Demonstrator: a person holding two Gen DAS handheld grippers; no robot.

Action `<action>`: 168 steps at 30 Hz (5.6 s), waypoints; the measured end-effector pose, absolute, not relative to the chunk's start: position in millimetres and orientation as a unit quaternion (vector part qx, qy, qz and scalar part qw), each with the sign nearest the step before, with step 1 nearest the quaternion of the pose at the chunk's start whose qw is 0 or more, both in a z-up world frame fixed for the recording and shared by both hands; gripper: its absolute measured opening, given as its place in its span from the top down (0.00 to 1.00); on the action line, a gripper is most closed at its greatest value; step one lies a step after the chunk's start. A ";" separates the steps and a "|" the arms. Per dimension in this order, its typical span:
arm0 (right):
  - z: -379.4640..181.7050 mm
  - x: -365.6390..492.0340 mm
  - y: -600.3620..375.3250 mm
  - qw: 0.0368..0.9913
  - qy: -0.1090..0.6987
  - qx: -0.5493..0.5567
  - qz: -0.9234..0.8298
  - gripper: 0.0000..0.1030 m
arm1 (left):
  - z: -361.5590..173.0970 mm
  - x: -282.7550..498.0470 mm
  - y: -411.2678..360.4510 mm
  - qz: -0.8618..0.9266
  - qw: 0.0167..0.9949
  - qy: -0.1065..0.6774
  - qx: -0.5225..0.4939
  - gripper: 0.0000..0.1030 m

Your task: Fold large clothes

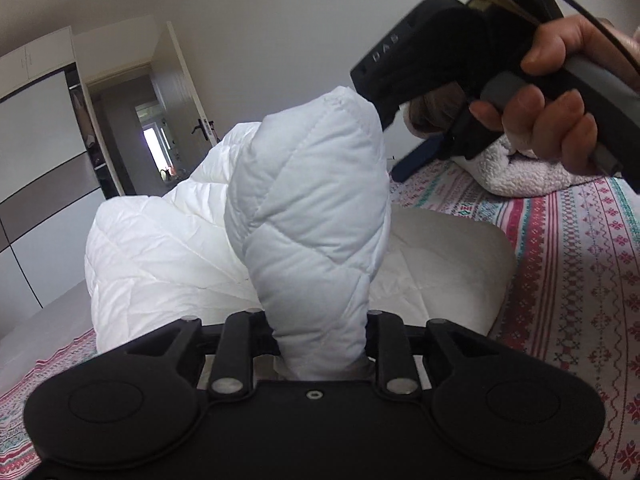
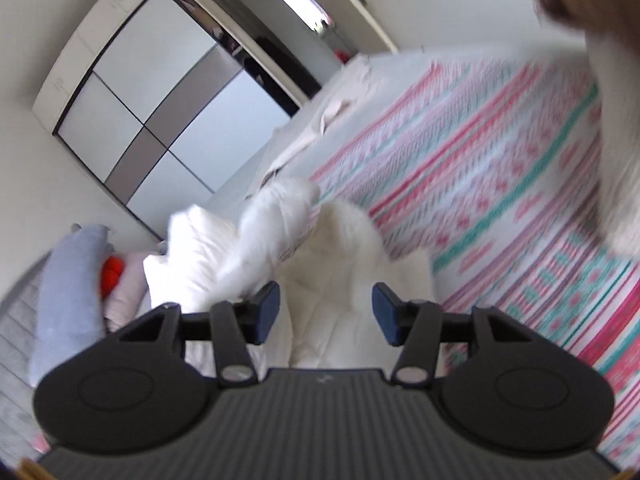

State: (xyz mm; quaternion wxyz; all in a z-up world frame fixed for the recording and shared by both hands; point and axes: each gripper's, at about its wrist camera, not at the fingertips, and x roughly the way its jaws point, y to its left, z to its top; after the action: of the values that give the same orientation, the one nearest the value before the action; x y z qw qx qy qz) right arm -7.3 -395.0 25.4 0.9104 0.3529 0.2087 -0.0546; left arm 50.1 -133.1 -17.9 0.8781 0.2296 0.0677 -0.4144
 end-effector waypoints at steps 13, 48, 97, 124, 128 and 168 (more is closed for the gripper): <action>49.5 -8.2 -382.3 0.936 0.154 0.314 0.044 0.51 | -30.3 33.4 -138.5 -0.420 0.867 0.066 0.259 0.68; 61.2 3.7 -338.4 0.939 0.104 0.327 0.000 0.51 | -4.3 81.5 -117.1 -0.368 0.913 0.083 0.155 0.51; -6.1 64.3 -357.3 0.913 0.248 0.259 -0.196 0.03 | 29.2 170.3 -118.1 -0.266 0.942 0.204 0.004 0.06; -53.9 44.1 -417.0 0.850 0.302 0.426 -0.069 0.11 | -26.0 179.2 -72.0 -0.324 0.840 0.366 -0.236 0.17; -54.8 43.7 -412.9 0.842 0.287 0.453 -0.051 0.22 | -10.1 169.9 -64.8 -0.314 0.863 0.335 -0.211 0.21; -14.3 79.1 -191.7 0.934 0.348 0.071 0.037 0.72 | -16.9 110.6 35.6 -0.250 0.942 0.224 0.021 0.16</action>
State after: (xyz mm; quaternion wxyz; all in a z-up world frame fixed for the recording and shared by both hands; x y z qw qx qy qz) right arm 79.1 -191.7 -14.3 0.9341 0.0713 0.3480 0.0370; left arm 110.6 35.6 -16.9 0.9416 0.0214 0.2245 -0.2499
